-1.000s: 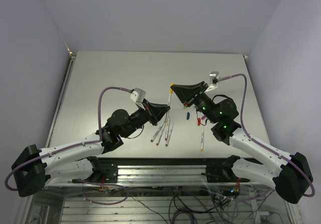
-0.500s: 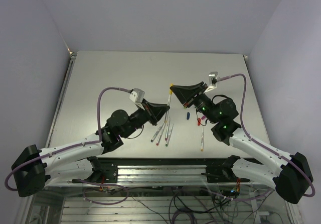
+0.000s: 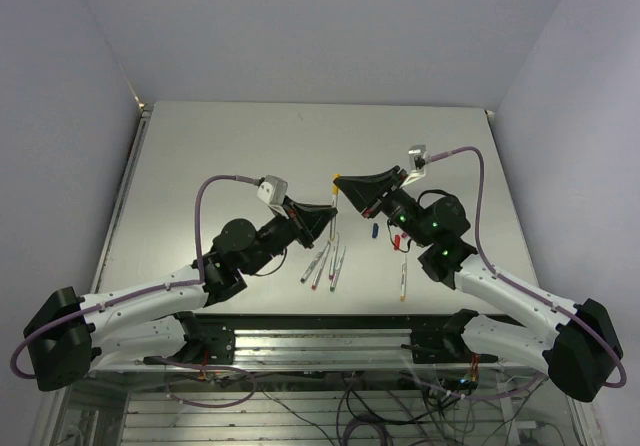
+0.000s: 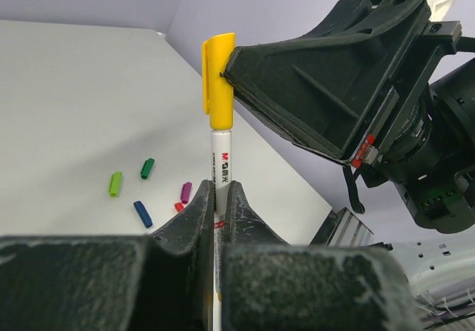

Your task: Insert the pens into the pen caps

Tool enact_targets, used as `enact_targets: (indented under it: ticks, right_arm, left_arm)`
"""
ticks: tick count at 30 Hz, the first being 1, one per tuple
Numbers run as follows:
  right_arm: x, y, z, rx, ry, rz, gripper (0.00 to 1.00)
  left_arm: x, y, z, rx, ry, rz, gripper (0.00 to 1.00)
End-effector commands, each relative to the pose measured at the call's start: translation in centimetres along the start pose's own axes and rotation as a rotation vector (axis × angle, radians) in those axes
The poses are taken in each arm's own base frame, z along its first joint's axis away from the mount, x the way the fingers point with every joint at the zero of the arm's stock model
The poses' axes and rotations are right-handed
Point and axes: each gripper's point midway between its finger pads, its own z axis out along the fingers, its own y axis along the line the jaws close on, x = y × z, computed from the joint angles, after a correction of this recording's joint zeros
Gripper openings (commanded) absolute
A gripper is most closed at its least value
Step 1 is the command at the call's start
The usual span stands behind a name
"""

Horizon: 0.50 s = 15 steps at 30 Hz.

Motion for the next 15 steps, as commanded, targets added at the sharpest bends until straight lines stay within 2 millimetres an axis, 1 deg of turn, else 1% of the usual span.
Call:
enact_targets:
  ticks: [1, 4, 10, 15]
  right_arm:
    - [5.5, -1.0, -1.2, 0.017, 0.188, 0.035, 0.0]
    - [7.0, -1.5, -1.6, 0.05, 0.241, 0.032, 0.0]
    - [10.1, -2.5, -2.9, 0.115, 0.341, 0.02, 0.0]
    - [12.3, -2.7, -3.8, 0.133, 0.407, 0.03, 0.0]
  left_arm:
    - [-4.9, -1.8, 0.4, 0.037, -0.155, 0.019, 0.07]
    - [-5.9, -1.9, 0.5, 0.025, -0.173, 0.044, 0.07]
    - [-8.6, -2.0, 0.5, -0.01, -0.237, 0.085, 0.07]
    - [-10.0, -2.2, 0.9, -0.025, -0.275, 0.104, 0.07]
